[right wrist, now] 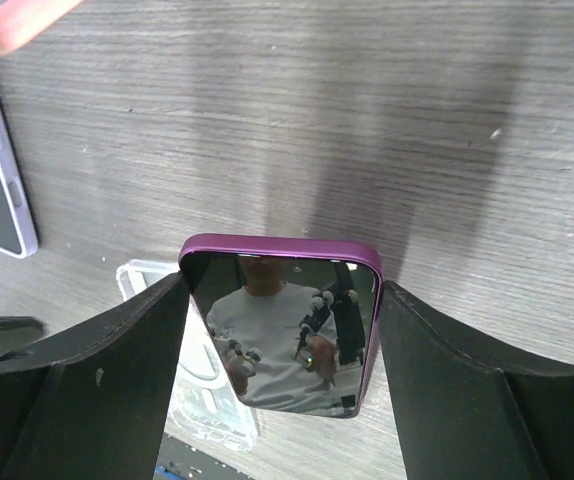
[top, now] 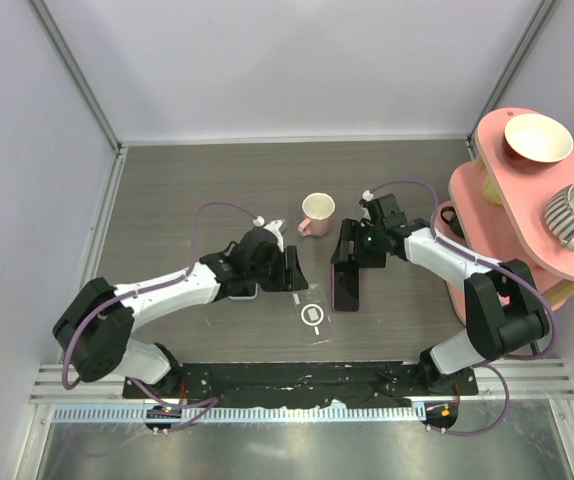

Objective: Put the phone into the phone case

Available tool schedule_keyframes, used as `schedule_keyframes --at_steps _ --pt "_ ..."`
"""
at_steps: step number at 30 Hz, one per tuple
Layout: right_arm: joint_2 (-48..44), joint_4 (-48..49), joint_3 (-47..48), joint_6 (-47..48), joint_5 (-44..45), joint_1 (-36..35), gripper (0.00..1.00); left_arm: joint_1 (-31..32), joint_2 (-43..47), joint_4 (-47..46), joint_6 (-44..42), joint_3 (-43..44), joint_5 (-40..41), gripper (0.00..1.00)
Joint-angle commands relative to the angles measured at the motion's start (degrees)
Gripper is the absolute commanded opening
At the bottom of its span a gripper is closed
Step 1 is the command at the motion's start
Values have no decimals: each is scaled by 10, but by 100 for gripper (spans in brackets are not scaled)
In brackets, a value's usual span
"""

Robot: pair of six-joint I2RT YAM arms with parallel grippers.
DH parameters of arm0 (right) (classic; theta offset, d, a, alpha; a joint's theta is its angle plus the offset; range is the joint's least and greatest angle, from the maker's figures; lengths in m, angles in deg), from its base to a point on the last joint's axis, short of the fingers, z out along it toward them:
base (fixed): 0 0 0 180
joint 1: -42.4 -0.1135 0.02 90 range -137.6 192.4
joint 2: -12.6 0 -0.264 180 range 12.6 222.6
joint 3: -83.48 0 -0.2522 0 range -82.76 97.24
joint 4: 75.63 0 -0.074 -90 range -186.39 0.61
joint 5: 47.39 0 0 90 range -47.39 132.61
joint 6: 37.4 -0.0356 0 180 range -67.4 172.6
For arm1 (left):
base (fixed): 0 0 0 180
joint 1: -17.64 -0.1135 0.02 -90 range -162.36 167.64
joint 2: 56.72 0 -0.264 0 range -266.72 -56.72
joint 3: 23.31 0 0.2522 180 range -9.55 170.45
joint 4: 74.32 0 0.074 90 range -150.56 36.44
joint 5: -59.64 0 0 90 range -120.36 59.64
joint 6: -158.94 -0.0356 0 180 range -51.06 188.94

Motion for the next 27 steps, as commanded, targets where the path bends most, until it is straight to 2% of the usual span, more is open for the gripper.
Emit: schedule_keyframes --at_steps 1,9,19,25,27 --pt "-34 35 -7 -16 -62 2 32 13 -22 -167 -1 -31 -101 56" --pt "-36 59 -24 -25 -82 2 31 33 -107 -246 11 0 -105 61" --pt "-32 71 -32 -33 -91 5 31 47 -178 -260 12 29 -81 61" --pt "-36 72 -32 -38 -93 10 31 57 -205 -266 21 48 -86 53" --pt "-37 71 -33 -41 -93 10 31 57 -205 -270 29 47 -89 45"
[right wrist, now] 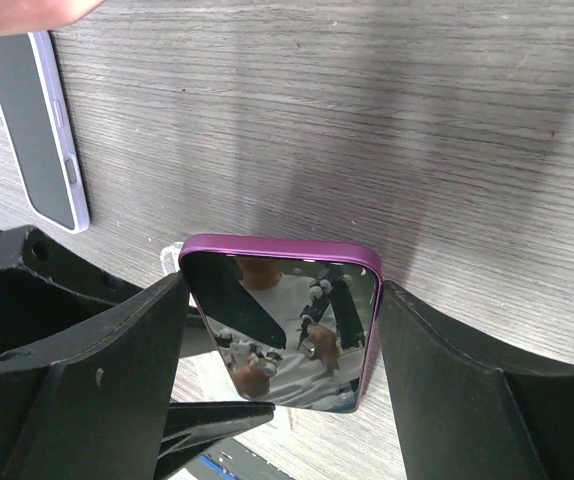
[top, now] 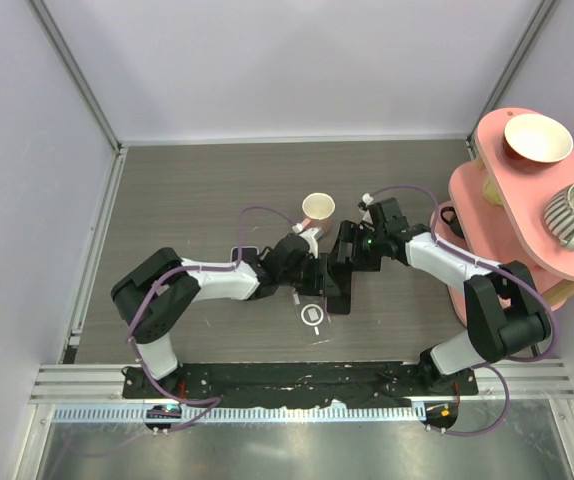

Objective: Put the phone into the phone case

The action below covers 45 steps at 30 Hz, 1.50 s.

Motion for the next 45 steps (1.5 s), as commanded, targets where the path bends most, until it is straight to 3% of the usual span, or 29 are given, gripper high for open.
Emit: schedule_keyframes --at_steps 1,4,7,8,10,12,16,20,31,36,45 --pt "-29 20 2 -13 -18 3 31 3 4 -35 16 16 -7 41" --pt "-37 7 7 -19 -17 4 30 4 23 -50 47 1 -15 19" --pt "-47 11 10 -38 -47 1 33 4 53 -54 91 -20 -11 2" --pt "-49 11 12 -42 -52 0 37 4 68 -54 101 -30 -11 0" --pt "-68 9 16 -54 -49 -4 42 3 84 -61 130 -43 -9 0" --pt "-83 8 18 -62 -40 -3 57 4 106 -65 150 -62 -7 0" --pt "-111 -17 34 -72 -12 -3 72 4 135 -59 204 -93 -10 0" --pt "-127 -37 39 -74 31 -3 87 5 161 -4 229 -111 -7 0" --pt "-122 -34 25 -64 32 -2 90 10 220 4 252 -161 12 0" --pt "-122 -33 9 -53 43 -2 90 13 249 48 281 -182 58 0" --pt "-133 44 -64 -61 -6 -2 87 16 211 35 298 -193 62 0"
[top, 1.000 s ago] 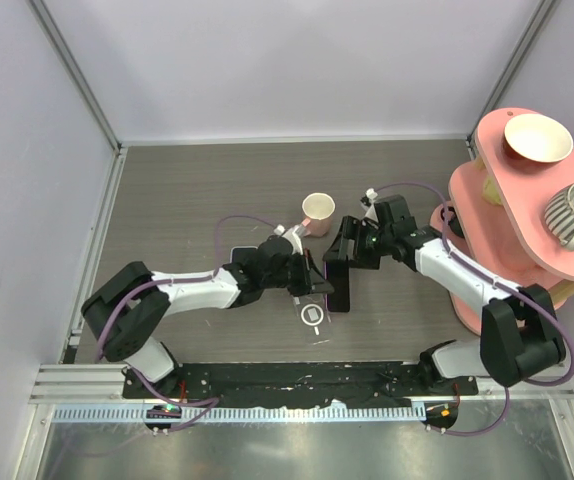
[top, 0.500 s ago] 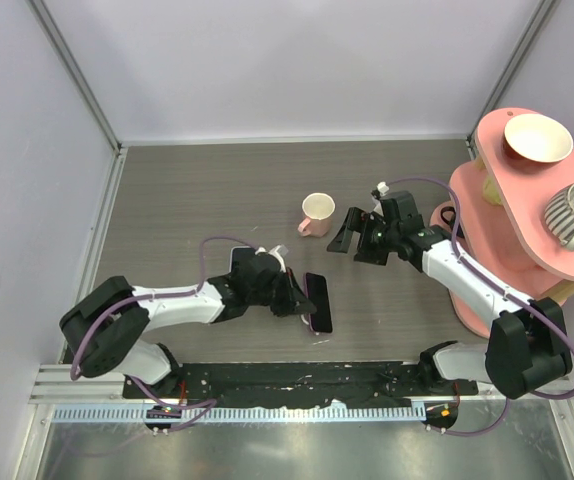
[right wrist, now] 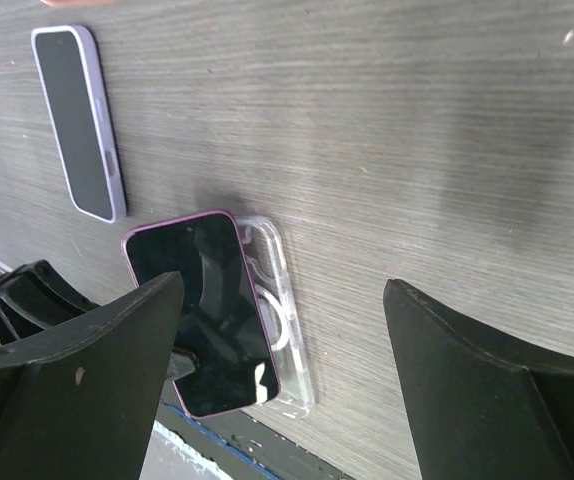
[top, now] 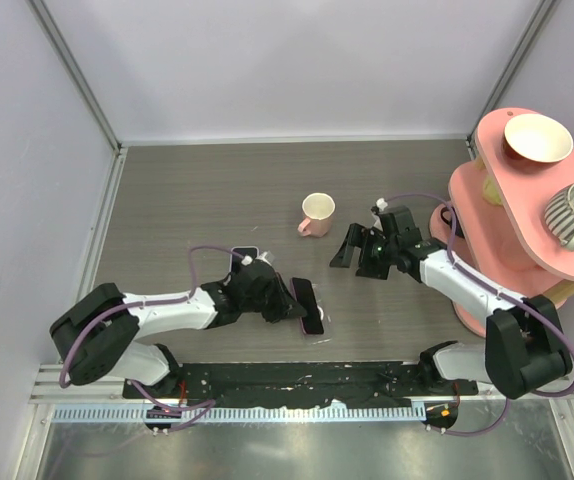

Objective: Put the phone into the phone case

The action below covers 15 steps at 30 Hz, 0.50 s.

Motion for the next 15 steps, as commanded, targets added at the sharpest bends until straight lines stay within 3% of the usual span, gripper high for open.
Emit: schedule_keyframes --at_steps 1,15 --pt "-21 58 -22 -1 -29 -1 87 8 -16 -38 18 3 8 0" --pt "-12 96 -81 -11 -41 -7 85 42 -71 -42 47 9 8 0"
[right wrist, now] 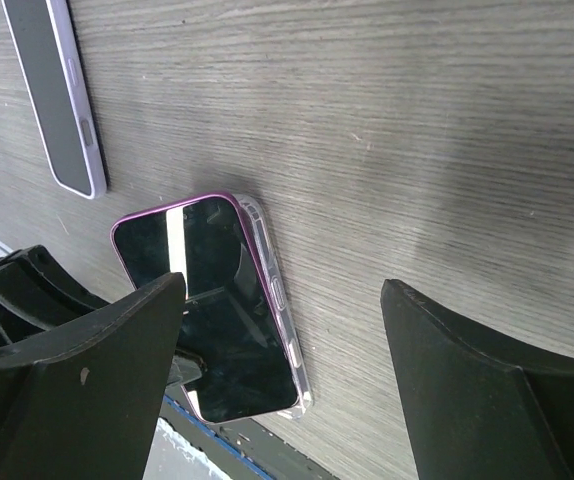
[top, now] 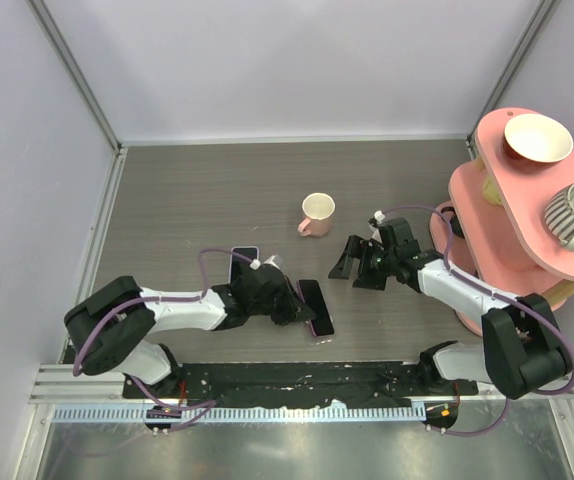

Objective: Put the phone into the phone case

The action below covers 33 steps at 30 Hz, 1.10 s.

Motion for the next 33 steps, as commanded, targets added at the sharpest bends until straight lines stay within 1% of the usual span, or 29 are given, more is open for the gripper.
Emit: schedule_keyframes --at_steps 1,6,10,11,12,13,17,18,23,24,26,28,29,30,32,33 --pt "-13 33 -9 -4 -8 -4 85 12 -14 17 16 0 -5 0" --pt "-8 40 -13 -3 -10 -4 84 15 -5 34 18 -3 -6 0" --pt "-7 57 -23 -8 -19 -8 85 18 -15 53 13 7 -11 0" --pt "-7 59 -26 -8 -22 -9 85 18 -18 56 13 8 -11 2" --pt "-6 60 -26 -7 -22 -10 85 21 -20 56 14 8 -10 8" --pt "-6 59 -26 -6 -22 -10 84 25 -23 58 15 8 -10 12" --pt "-6 56 -26 -5 -21 -10 84 33 -26 58 22 0 -9 14" --pt "-6 57 -28 -5 -20 -10 84 33 -26 58 22 -1 -10 20" --pt "-5 61 -33 -9 -19 -13 84 36 -22 71 18 6 -5 33" --pt "-5 61 -33 -9 -20 -14 84 35 -21 82 17 11 -4 39" --pt "-7 61 -35 -9 -19 -16 84 35 -16 97 5 19 -3 43" --pt "-7 61 -37 -9 -18 -17 84 36 -10 114 -7 29 2 51" --pt "-7 60 -38 -5 -19 -17 84 35 -4 132 -11 32 6 53" --pt "-7 59 -38 -4 -19 -20 84 35 10 155 -17 39 10 58" --pt "-2 58 -41 0 -21 -22 84 35 28 183 -37 49 24 65" --pt "0 59 -43 0 -23 -23 84 35 43 216 -45 64 28 67"
